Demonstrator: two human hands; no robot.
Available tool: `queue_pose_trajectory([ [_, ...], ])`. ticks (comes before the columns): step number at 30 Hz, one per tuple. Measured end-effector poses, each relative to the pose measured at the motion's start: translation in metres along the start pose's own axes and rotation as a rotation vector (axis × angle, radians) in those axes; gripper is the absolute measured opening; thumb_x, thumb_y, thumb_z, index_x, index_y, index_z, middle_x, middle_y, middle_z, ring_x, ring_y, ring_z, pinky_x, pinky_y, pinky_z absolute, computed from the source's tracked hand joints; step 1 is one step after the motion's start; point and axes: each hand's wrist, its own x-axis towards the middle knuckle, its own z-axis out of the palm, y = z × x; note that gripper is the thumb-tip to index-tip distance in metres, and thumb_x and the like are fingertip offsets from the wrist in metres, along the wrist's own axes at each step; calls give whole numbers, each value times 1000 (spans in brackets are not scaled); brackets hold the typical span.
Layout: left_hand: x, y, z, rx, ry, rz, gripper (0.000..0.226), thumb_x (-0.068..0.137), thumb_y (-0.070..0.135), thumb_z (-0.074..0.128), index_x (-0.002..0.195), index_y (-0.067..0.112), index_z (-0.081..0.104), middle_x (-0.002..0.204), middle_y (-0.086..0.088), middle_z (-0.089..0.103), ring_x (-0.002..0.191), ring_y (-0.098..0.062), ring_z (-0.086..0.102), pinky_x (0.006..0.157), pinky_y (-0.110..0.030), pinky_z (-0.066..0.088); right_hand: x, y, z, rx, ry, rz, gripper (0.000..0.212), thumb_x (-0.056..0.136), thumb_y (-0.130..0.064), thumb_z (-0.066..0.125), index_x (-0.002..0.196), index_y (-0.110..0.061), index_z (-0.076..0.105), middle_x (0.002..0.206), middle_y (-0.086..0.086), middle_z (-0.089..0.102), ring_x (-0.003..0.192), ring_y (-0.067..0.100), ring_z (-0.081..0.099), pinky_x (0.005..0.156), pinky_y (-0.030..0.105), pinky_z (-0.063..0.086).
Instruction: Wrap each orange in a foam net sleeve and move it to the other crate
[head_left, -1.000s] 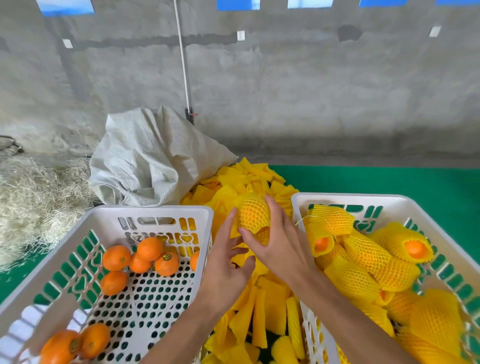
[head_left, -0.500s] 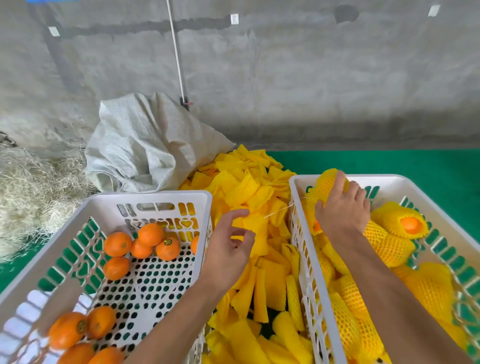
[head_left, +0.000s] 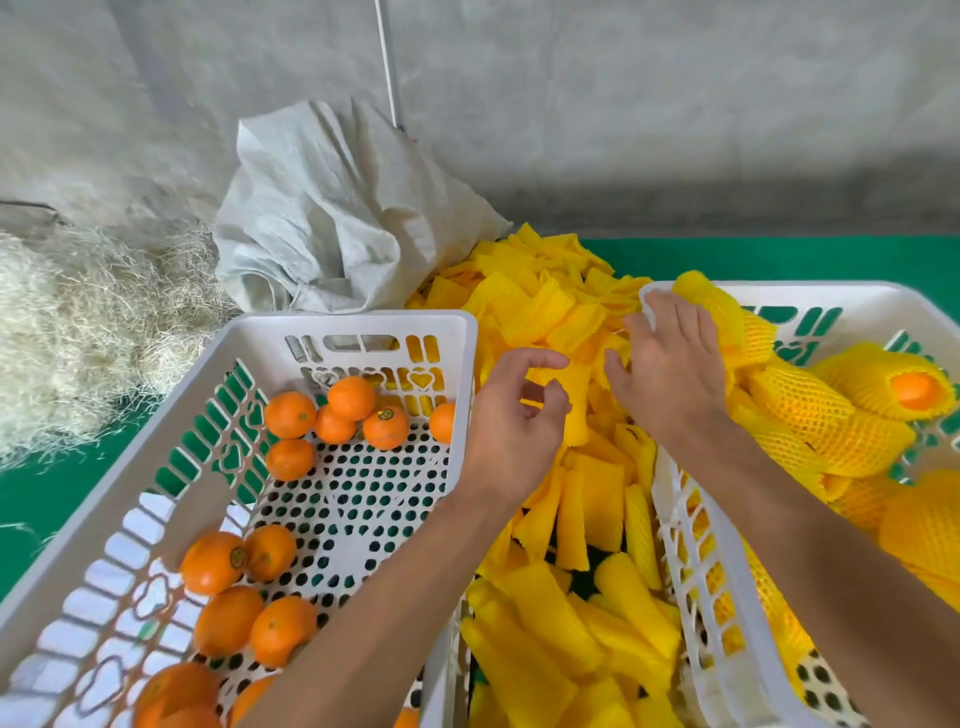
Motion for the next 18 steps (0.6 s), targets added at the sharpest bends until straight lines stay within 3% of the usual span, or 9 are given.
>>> queue_pose_trajectory([
  [4, 1, -4, 0, 14, 33, 8, 19, 101, 12, 59, 112, 25, 67, 106, 0, 70, 90, -15, 71, 57, -19, 48, -13, -17, 8, 127, -46, -201, 39, 97, -39, 61, 116, -6, 69, 121, 13, 68, 120, 33, 57, 112, 46, 33],
  [7, 5, -1, -1, 28, 75, -19, 19, 100, 10, 57, 111, 22, 68, 111, 4, 70, 92, -15, 70, 63, -21, 52, -21, -26, 17, 63, -290, -358, 39, 100, -46, 51, 120, -16, 65, 108, 5, 70, 110, 27, 61, 109, 41, 36],
  [10, 4, 3, -3, 42, 92, -51, 18, 100, 10, 56, 108, 21, 68, 111, 5, 70, 92, -18, 70, 62, -20, 50, -27, -27, 17, -24, -559, -368, 56, 98, -58, 52, 142, -25, 51, 121, 6, 66, 117, 29, 59, 98, 39, 44],
  [14, 2, 1, -2, 64, 64, -27, 14, 100, 13, 57, 102, 22, 68, 105, 7, 70, 88, -19, 71, 61, -23, 49, -35, -25, 24, -90, -920, -284, 78, 89, -60, 67, 155, -39, 33, 151, 2, 50, 135, 29, 51, 103, 41, 47],
  [18, 1, 2, -1, 90, 23, -25, 15, 100, 17, 58, 98, 28, 68, 100, 12, 70, 88, -20, 71, 72, -36, 58, -38, -29, 23, -91, -1034, -249, 65, 95, -52, 63, 154, -40, 37, 158, 3, 41, 140, 29, 45, 107, 41, 45],
])
